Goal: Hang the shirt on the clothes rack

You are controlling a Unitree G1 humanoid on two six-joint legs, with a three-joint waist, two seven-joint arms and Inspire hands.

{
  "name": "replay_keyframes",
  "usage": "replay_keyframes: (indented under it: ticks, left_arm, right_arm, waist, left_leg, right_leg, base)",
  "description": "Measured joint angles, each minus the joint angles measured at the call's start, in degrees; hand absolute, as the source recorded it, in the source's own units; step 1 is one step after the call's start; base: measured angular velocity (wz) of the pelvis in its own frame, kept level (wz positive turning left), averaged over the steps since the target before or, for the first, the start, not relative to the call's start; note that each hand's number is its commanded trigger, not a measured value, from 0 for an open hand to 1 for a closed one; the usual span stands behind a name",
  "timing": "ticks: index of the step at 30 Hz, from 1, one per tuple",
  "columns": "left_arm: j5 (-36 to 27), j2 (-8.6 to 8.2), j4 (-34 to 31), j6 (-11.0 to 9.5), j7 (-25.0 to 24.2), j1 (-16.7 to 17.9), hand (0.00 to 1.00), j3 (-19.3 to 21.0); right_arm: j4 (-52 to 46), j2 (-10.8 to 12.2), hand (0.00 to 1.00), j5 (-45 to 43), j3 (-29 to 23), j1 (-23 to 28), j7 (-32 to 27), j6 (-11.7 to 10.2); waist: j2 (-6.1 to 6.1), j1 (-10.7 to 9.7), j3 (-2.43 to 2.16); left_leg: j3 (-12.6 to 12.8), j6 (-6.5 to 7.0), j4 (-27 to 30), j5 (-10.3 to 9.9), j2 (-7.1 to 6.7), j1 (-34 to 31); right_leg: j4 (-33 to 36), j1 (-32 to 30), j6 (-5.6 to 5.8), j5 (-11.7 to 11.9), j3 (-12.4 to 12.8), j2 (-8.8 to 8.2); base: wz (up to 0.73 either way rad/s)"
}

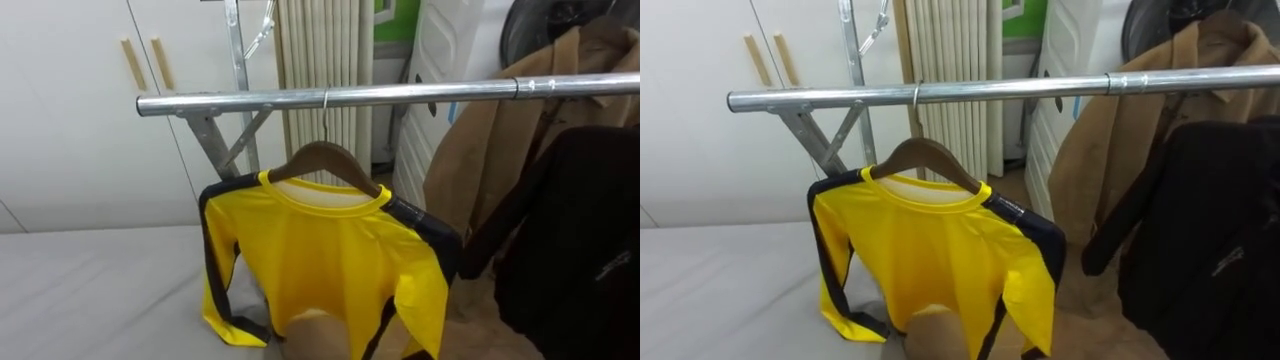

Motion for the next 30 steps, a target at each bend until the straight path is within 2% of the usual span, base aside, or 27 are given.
replay_keyframes:
  ticks: [20,30]
  left_arm:
    - [-0.05,-0.15,2.8,0.42,-0.58,-0.48,0.0,-0.02]
    - [-0.05,-0.04,2.81,1.17,-1.14,-0.82,0.0,0.01]
  right_arm:
    - [0.8,-0.02,0.0,2.24,0.94,-0.12,-0.23,3.32]
    - [0.82,0.0,0.0,1.89,0.97,-0.83,-0.96,3.4]
  waist:
    - [-0.28,-0.2,0.1]
    - [-0.31,-0.2,0.08]
  left_leg:
    - [0.12,0.0,-0.52,0.0,0.01,1.02]
    - [0.13,0.0,-0.53,0.0,0.01,0.98]
  right_leg:
    - [-0.19,0.88,0.04,-0.07,0.1,0.08]
    - [-0.22,0.92,0.04,-0.07,0.01,0.07]
  base:
    - [0.0]
    - [0.0]
